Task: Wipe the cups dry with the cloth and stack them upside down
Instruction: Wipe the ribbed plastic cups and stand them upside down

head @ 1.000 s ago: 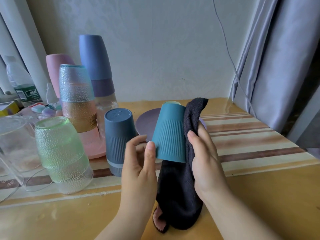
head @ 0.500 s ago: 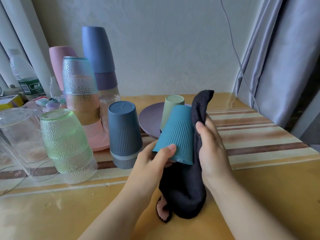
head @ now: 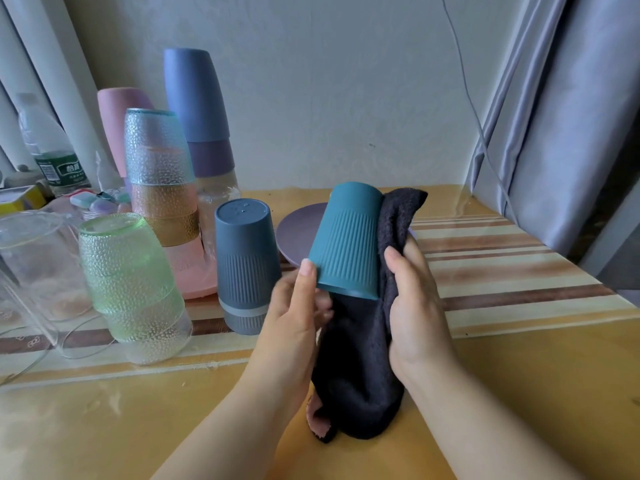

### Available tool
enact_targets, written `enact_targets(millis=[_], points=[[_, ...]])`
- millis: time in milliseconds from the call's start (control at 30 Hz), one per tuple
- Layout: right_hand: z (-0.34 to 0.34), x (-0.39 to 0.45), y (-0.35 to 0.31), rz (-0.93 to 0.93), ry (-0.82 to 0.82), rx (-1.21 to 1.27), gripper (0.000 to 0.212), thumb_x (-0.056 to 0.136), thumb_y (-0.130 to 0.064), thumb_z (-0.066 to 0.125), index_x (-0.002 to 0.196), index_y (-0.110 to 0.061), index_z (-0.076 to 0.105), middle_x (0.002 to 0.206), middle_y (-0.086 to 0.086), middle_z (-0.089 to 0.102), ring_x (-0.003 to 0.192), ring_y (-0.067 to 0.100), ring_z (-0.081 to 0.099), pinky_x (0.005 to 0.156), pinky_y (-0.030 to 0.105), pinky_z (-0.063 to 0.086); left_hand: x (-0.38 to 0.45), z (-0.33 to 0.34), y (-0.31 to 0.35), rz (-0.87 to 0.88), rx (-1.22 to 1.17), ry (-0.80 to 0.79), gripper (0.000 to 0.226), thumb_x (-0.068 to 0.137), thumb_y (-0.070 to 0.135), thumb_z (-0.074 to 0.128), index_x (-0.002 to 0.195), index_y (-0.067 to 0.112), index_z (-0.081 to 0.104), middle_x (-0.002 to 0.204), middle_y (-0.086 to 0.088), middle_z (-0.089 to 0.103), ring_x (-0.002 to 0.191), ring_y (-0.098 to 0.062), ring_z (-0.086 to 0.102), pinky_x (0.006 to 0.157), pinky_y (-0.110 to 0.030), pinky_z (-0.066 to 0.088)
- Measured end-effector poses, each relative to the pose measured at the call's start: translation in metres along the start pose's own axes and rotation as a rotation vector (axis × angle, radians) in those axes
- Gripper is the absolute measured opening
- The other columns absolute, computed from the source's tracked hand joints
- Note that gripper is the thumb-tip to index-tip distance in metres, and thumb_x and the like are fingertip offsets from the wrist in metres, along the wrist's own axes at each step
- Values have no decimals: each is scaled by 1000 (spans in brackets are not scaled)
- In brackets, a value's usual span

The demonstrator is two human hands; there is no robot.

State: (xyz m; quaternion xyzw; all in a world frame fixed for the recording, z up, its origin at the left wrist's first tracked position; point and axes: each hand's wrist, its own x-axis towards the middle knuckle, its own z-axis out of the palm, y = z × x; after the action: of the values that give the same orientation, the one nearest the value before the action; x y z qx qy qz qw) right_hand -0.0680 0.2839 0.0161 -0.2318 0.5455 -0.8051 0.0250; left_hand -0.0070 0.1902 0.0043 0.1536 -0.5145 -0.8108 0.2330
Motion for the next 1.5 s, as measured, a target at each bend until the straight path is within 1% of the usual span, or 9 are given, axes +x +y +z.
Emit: enact_targets(millis=[167,300,500,667,767,967,1167,1333,1500], points=[[3,0,5,-1,7,-107,38,78,-37,53,115,-44,61,127,-17,59,123,4,50,110,41,34,-5,-6,2,161,225,7,40,82,54,47,109,27,58,98,9,66,83,6,64,64,-6,47],[7,-7,9,3,-36,-178,42,83,-36,50,124,-41,55,130,-18,56,126,3,47,110,40,35,-6,-7,4,130,376,-40,62,67,52,81,119,32,54,102,11,69,91,3,66,73,-15,51],[3,-2,0,-64,14,-198,38,85,-31,47,120,-38,58,126,-19,59,122,1,49,108,35,37,-6,-10,9,52,363,-184,34,78,31,77,109,27,63,89,10,72,79,3,68,60,-7,46],[-6,9,-17,-124,42,-114,29,87,-18,44,101,-38,60,101,-31,66,104,-12,56,85,7,41,-1,-17,4,-43,331,-325,60,59,51,67,113,28,63,108,3,72,107,-14,66,98,-32,48],[-9,12,-16,-68,34,29,29,84,-23,43,104,-31,62,104,-21,69,106,-3,59,89,17,44,0,-21,1,-57,325,-383,67,66,57,59,126,26,58,123,3,67,120,-14,59,110,-42,36],[-6,9,-7,47,82,58,44,80,-32,45,122,-29,56,125,-7,62,119,10,54,109,41,36,0,-16,2,42,335,-303,59,74,60,60,126,31,58,117,6,68,112,-10,63,103,-35,45],[-6,8,-10,-43,97,-101,26,93,-24,44,111,-37,58,103,-33,64,102,-15,55,81,5,41,-6,-9,9,229,549,-185,36,84,61,54,111,39,57,104,12,68,97,3,64,80,-11,49],[-2,3,-3,-57,29,-205,46,85,-31,42,130,-31,50,128,-18,57,121,-1,49,106,30,36,-6,-14,8,217,725,-208,56,65,56,80,109,46,48,108,16,62,97,5,61,79,-18,51],[-8,9,-10,-102,-11,-167,36,80,-17,41,106,-22,65,109,-6,68,108,12,60,95,33,43,1,-22,20,196,741,-390,42,75,32,82,108,35,55,94,19,67,88,6,63,68,-9,47]])
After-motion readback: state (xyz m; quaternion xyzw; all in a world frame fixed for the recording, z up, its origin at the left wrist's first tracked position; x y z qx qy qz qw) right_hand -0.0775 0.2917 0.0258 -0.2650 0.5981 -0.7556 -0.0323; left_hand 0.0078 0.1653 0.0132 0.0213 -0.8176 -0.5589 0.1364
